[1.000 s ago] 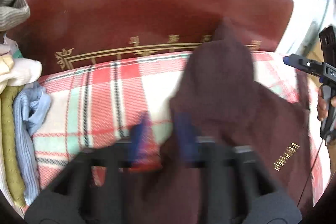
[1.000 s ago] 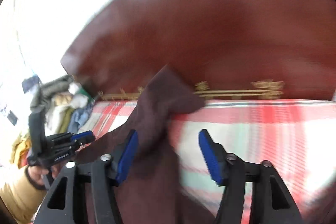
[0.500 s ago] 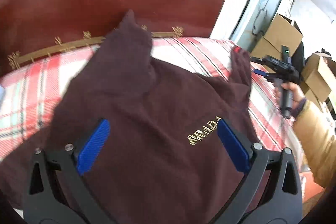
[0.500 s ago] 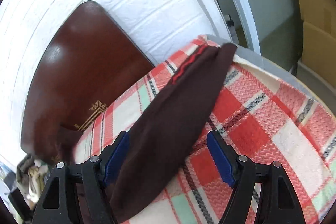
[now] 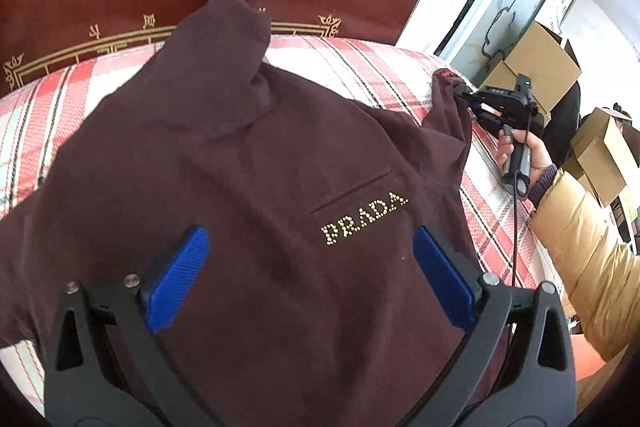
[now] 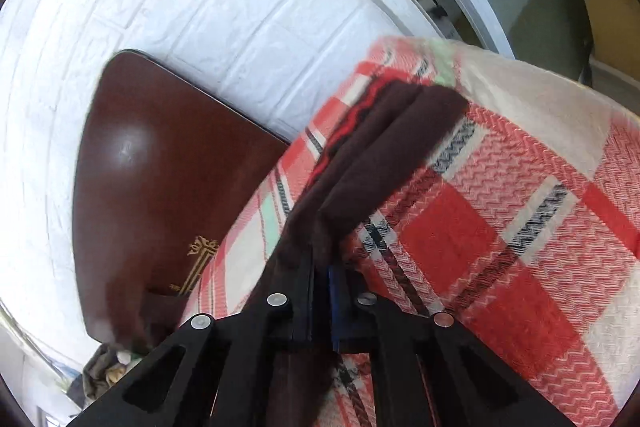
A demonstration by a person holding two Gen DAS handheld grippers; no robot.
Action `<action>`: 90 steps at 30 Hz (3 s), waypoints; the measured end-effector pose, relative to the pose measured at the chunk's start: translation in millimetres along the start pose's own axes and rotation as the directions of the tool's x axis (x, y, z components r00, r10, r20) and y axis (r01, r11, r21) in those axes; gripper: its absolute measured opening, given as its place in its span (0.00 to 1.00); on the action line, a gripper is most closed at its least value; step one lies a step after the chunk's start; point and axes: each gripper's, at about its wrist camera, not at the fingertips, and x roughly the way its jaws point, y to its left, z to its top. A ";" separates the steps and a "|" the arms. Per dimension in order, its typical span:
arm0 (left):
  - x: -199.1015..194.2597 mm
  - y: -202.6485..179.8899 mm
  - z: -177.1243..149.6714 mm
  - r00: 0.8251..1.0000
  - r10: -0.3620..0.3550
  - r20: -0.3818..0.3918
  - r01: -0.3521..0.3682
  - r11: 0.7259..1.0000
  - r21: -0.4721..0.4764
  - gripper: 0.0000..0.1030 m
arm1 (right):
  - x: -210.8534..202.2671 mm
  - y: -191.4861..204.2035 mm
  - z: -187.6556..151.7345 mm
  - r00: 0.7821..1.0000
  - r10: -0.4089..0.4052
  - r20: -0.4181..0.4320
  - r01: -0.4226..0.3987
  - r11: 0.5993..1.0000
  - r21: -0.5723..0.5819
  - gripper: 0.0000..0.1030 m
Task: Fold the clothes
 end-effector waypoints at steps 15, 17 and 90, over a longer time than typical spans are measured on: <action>4.0 -13.9 -16.4 0.997 -0.080 -0.006 0.080 0.996 -0.040 0.99 | -159.2 13.1 -39.1 0.987 0.058 0.149 -0.034 0.986 -0.161 0.04; 3.5 -14.8 -20.8 0.996 -0.084 -0.010 0.083 0.995 -0.045 0.99 | -156.2 -4.1 -50.8 0.993 0.033 0.111 -0.020 0.994 -0.111 0.06; -174.5 199.8 -160.1 0.963 0.127 0.237 0.004 0.874 -0.485 0.99 | 72.3 311.7 -319.0 0.940 -0.176 -0.293 -0.172 0.497 -0.850 0.51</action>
